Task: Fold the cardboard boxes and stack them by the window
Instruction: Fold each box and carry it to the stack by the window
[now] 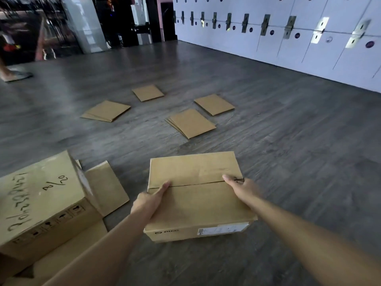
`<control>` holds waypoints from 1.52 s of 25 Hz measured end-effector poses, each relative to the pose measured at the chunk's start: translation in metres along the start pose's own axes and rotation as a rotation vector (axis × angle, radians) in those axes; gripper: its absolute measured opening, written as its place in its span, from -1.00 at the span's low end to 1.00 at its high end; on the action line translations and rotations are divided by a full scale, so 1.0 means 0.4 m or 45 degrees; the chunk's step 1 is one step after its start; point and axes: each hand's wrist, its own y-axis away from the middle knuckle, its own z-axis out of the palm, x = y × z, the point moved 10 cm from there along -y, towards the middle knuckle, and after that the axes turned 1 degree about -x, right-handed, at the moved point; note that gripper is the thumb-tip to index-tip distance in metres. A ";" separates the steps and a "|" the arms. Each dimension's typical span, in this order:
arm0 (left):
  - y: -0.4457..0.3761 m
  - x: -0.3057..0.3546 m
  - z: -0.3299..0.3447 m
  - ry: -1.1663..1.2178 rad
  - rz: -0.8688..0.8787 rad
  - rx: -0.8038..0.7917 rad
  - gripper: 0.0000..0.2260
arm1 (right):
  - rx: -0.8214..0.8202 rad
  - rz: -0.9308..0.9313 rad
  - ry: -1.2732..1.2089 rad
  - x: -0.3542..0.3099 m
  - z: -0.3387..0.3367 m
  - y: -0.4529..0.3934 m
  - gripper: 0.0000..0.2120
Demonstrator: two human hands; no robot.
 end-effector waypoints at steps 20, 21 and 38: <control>1.027 1.497 -0.805 -0.009 0.583 0.042 -0.04 | 0.498 -0.100 -0.262 -1.075 -1.507 0.537 -0.14; 1.090 1.560 -0.782 -0.005 0.623 0.019 -0.07 | 0.533 -0.095 -0.255 -1.068 -1.590 0.564 -0.16; 1.973 2.275 0.052 -0.005 1.150 -0.677 -0.02 | 1.215 0.240 -0.271 -0.520 -2.705 1.016 -0.46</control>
